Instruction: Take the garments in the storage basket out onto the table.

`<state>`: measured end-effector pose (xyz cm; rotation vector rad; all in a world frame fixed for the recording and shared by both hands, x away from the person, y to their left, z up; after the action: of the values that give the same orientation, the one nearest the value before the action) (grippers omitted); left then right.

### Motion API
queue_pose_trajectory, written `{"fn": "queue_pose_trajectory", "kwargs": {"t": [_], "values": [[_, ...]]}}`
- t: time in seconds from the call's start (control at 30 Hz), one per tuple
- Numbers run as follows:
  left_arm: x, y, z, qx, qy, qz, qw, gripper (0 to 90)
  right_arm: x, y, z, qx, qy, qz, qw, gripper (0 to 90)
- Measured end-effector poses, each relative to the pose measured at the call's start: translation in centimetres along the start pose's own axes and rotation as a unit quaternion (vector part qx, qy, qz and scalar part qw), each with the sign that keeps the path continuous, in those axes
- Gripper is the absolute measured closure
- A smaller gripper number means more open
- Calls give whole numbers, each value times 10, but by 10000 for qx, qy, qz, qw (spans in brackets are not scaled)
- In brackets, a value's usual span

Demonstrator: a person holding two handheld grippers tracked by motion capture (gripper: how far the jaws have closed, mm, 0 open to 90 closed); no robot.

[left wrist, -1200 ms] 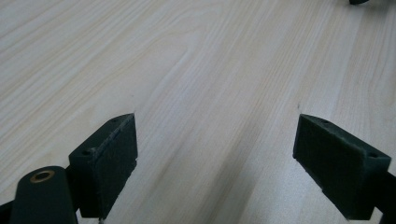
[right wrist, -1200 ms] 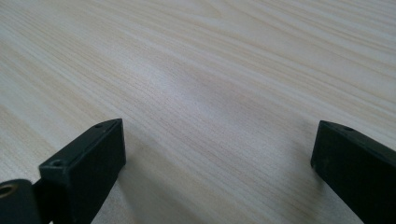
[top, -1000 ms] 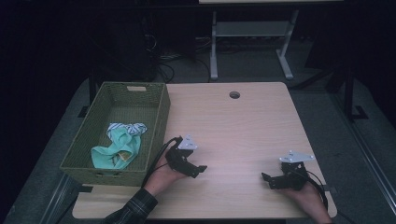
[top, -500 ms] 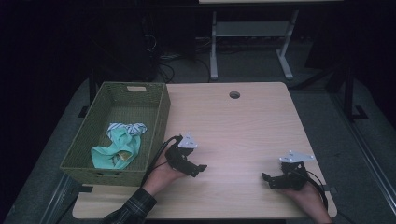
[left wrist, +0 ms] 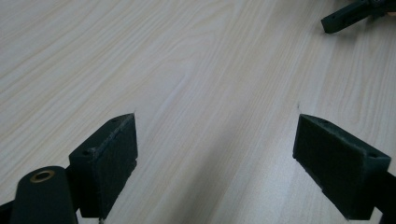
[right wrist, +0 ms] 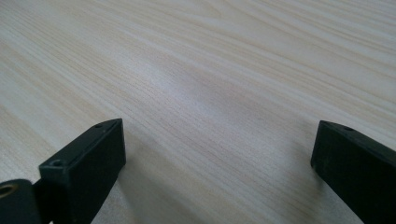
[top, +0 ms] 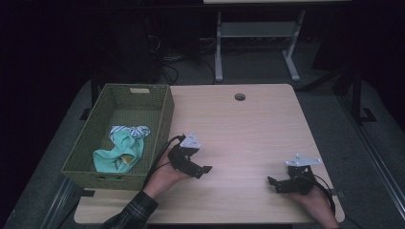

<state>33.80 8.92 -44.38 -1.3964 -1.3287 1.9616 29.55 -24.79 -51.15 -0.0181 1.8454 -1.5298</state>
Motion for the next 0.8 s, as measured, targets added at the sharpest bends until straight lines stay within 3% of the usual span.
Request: {"fn": "queue_pose_trajectory", "kwargs": {"t": [0.8], "values": [[-12, -15, -1, -23, 100, 97, 9999, 133, 0, 0, 0, 2, 3, 0, 10000, 26]]}}
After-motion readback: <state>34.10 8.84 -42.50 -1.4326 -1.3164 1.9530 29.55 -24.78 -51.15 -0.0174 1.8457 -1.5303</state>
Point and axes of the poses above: each handheld gripper's, and its own axes: y roughly forward along the jaws, x roughly out of its underside, z roughly to its right, the point moved 4 cm from there along y, roughly forward along the jaws, and after that the axes turned 14 degrees about -z, right-handed, at the moved point
